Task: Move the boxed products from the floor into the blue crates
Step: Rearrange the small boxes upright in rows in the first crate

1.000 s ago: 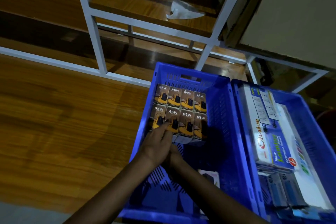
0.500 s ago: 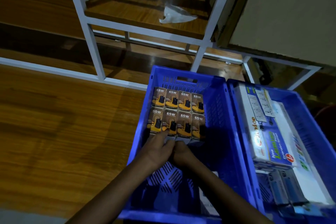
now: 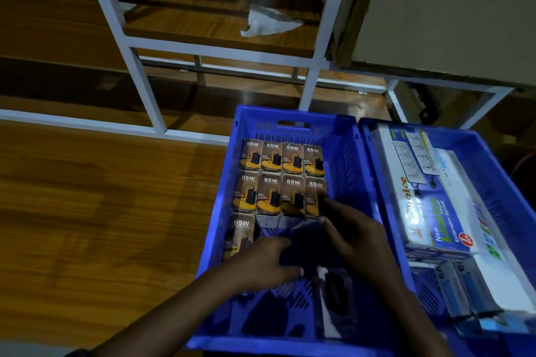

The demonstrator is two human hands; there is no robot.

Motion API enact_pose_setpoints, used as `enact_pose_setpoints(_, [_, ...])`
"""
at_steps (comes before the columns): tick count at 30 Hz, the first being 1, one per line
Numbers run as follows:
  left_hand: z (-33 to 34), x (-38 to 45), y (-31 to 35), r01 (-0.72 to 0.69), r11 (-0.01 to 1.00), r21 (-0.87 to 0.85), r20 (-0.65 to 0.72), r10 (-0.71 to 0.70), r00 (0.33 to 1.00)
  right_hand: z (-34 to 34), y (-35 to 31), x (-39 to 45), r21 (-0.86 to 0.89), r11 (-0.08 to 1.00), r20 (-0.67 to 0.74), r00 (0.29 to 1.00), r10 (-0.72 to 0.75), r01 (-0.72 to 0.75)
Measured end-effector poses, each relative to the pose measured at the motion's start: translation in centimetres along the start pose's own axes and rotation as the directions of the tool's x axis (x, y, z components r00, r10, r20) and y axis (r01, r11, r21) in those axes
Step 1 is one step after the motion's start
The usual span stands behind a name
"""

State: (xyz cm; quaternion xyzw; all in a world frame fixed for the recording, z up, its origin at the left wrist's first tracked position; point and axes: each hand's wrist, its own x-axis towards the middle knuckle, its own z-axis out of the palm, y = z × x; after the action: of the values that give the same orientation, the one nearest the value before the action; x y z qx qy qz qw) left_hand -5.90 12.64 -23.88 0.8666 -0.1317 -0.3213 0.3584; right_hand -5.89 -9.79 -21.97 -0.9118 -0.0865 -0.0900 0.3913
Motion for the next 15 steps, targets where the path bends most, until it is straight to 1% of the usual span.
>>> enact_pose_setpoints(2, [0.6,-0.1,0.6,-0.035,0.994,0.1,0.072,0.027,0.997,0.1,-0.3,0.0,0.091,0.995,-0.038,0.998,0.045,-0.041])
enact_pose_setpoints(5, [2.0,0.0,2.0,-0.148,0.962,0.229,0.159,0.113,0.981,-0.3,-0.4,0.3,0.225,0.97,-0.117,0.986,0.119,-0.09])
enact_pose_setpoints(8, [3.9,0.7,3.9,-0.211,0.903,0.375,0.159,0.161,0.974,-0.8,-0.4,0.5,0.332,0.937,-0.137,0.978,0.157,-0.104])
enact_pose_setpoints(9, [4.4,0.9,4.8,-0.237,0.883,0.405,0.158,0.188,0.969,-0.9,-0.3,0.5,0.351,0.93,-0.135,0.977,0.163,-0.107])
enact_pose_setpoints(12, [5.7,1.6,6.8,-0.27,0.832,0.485,0.182,0.205,0.962,-0.8,0.1,0.7,0.399,0.91,-0.148,0.972,0.185,-0.113])
enact_pose_setpoints(15, [7.7,3.1,7.0,-0.316,0.754,0.575,0.208,0.239,0.949,-0.7,0.2,0.8,0.418,0.901,-0.159,0.968,0.193,-0.111])
